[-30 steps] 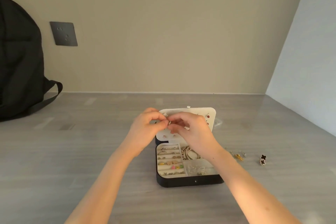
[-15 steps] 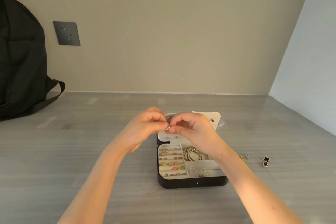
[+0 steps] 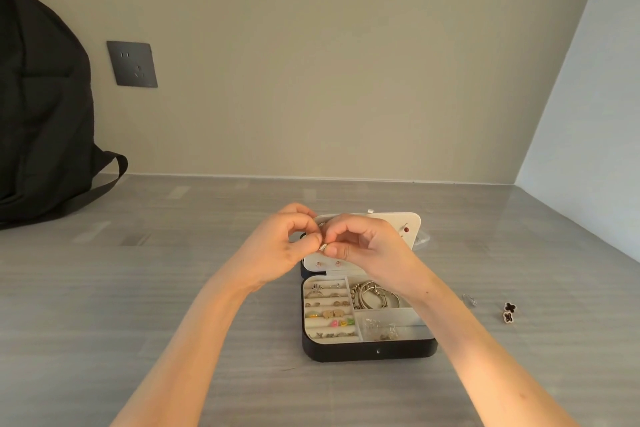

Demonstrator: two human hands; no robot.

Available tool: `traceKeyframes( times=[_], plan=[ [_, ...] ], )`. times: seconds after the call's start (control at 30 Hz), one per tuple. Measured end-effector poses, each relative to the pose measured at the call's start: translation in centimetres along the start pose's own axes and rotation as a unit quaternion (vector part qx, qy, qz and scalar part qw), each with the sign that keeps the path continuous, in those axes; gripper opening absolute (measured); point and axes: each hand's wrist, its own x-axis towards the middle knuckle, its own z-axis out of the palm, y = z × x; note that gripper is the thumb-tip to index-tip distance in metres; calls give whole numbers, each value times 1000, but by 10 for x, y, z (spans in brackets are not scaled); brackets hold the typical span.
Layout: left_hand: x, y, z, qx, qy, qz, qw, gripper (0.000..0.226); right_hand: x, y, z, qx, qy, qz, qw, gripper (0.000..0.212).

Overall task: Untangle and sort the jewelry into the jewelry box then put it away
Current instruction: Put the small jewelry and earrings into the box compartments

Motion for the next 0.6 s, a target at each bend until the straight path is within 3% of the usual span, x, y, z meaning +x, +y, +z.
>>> traceKeyframes(
  times=[0.17,0.47,0.6],
  plan=[
    [0,-2,-1,-10,-6,8,1000,36,0,2,0,15,-7,5,1000,5],
    [0,0,-2,-24,-18,-3,1000,27,-1,0,-1,76,-35,15,996,8],
    [-1,-1,-3,-27,-27,-7,999,36,0,-2,-2,98,-45,22,994,13]
  ],
)
